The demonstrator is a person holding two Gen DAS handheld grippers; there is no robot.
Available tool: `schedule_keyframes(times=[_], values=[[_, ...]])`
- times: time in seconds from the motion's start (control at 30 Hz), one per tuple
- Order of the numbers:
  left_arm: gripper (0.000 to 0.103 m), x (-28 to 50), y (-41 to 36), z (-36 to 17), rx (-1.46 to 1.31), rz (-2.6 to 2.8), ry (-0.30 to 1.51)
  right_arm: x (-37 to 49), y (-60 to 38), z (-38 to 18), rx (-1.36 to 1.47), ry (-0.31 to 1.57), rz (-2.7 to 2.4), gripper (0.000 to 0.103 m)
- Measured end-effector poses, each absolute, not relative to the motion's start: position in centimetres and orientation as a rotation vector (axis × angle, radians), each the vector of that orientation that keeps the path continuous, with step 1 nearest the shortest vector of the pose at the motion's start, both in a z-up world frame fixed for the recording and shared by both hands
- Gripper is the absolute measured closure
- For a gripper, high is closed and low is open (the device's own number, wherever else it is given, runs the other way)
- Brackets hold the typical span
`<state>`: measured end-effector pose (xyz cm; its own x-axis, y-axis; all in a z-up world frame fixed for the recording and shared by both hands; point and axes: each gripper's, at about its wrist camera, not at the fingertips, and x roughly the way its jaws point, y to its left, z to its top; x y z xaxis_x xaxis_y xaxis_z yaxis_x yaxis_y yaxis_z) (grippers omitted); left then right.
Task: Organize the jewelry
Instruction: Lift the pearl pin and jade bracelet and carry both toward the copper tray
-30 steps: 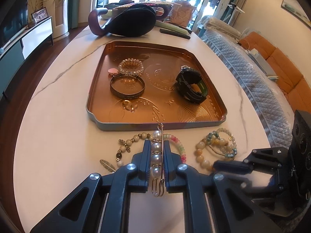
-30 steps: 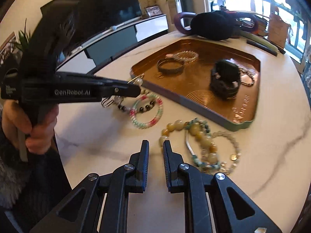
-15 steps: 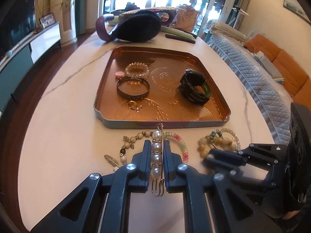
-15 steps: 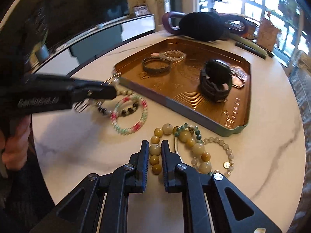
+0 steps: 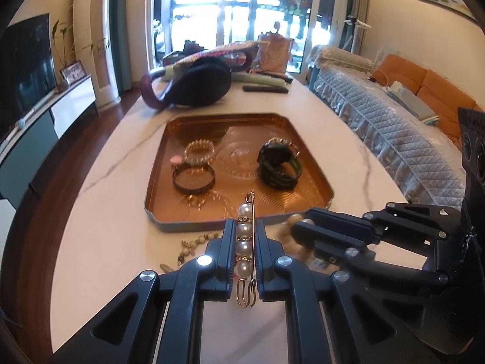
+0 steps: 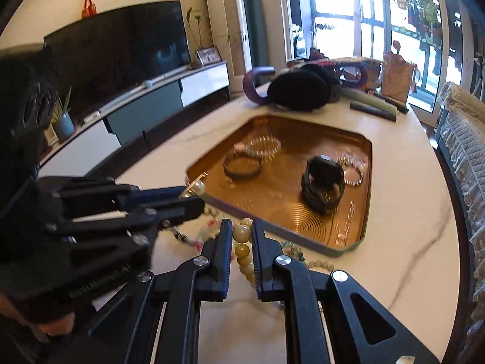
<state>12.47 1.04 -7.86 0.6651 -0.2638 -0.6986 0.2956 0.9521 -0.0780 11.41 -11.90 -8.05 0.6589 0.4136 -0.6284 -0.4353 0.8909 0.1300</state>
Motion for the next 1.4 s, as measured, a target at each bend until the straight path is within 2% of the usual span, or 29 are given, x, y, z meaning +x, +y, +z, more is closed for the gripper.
schedule_keyframes(times=[0.47,0.87,1.1,1.4], values=[[0.091,10.8,2.0,-1.2,0.038,-0.301,0.637,9.5,-12.0,-1.4,-0.005,0.578,0.533,0.091],[0.091,13.4,4.1,5.5,-0.058,-0.336,0.517,12.8,-13.3,6.1,-0.012,0.488,0.562,0.091],[0.091,16.9,3.0,4.5,-0.097,-0.395,0.553,14.8,-14.0,6.1,0.003,0.464,0.552,0.091],[0.091,21.5,0.7,-2.1,-0.114,-0.417,0.707,19.4,-16.4,1.0,0.060,0.576,0.499,0.091]])
